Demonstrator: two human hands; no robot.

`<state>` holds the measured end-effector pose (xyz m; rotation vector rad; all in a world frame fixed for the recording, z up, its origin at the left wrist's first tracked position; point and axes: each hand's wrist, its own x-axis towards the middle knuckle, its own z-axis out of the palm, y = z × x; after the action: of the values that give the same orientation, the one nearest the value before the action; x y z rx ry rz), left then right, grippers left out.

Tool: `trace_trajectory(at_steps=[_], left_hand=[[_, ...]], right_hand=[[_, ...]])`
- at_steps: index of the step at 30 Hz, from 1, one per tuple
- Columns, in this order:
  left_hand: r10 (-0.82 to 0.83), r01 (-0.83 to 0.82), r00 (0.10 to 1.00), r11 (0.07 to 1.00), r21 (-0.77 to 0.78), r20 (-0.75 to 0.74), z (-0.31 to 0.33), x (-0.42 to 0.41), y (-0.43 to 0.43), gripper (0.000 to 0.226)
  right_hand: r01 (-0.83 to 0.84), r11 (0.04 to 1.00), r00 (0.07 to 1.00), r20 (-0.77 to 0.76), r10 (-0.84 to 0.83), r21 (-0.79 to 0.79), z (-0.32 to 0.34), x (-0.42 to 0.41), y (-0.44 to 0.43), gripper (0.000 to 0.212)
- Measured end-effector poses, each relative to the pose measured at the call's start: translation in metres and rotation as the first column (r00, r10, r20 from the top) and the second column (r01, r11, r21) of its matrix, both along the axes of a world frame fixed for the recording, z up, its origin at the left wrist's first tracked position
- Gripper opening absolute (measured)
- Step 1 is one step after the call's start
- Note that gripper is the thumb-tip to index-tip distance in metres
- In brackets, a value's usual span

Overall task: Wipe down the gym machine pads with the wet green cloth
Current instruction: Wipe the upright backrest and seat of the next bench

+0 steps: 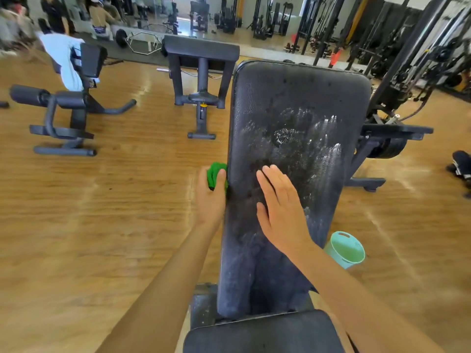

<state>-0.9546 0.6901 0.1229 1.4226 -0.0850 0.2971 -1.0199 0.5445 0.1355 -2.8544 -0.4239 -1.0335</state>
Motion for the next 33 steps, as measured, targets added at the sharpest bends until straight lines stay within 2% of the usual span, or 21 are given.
trace_trajectory(at_steps=[3,6,8,12,17,20,23,30,33], left_hand=[[-0.018,0.018,1.000,1.000,0.021,0.017,0.027,0.010,0.002,0.020],[-0.030,0.029,0.998,0.999,0.023,0.050,0.045,0.015,0.000,0.022],[-0.006,0.005,0.997,1.000,0.012,0.074,0.044,0.014,-0.003,0.022],[0.008,-0.007,0.998,1.000,-0.022,0.068,0.025,0.007,-0.006,0.020],[0.009,-0.007,0.999,0.999,0.040,-0.039,-0.019,-0.013,-0.002,0.022],[-0.043,0.049,0.988,0.998,0.043,-0.145,-0.047,-0.027,0.002,0.017],[-0.026,0.031,0.984,0.999,0.026,-0.174,-0.050,-0.026,0.002,0.018],[0.086,-0.085,0.996,0.995,-0.044,0.021,0.009,0.005,-0.008,0.024],[0.104,-0.098,0.991,0.993,-0.069,0.087,0.012,0.007,-0.013,0.026]], right_hand=[[0.053,0.989,0.998,-0.051,-0.046,0.139,-0.021,-0.027,-0.008,0.054],[0.144,0.969,0.983,-0.142,-0.116,0.201,-0.058,-0.052,-0.016,0.052],[0.196,0.965,0.967,-0.198,-0.161,0.174,-0.079,-0.064,-0.016,0.052],[0.144,0.987,0.963,-0.238,-0.125,0.068,-0.097,-0.066,-0.005,0.054],[0.103,0.995,0.963,-0.252,-0.096,0.017,-0.105,-0.051,0.008,0.054],[0.122,0.992,0.968,-0.216,-0.126,-0.035,-0.117,-0.043,0.006,0.054],[0.135,0.987,0.976,-0.163,-0.148,-0.088,-0.128,-0.036,0.001,0.057],[0.119,0.984,0.992,-0.037,-0.125,-0.134,-0.147,-0.020,-0.006,0.061],[0.113,0.982,0.993,0.003,-0.114,-0.154,-0.153,-0.015,-0.011,0.059]])
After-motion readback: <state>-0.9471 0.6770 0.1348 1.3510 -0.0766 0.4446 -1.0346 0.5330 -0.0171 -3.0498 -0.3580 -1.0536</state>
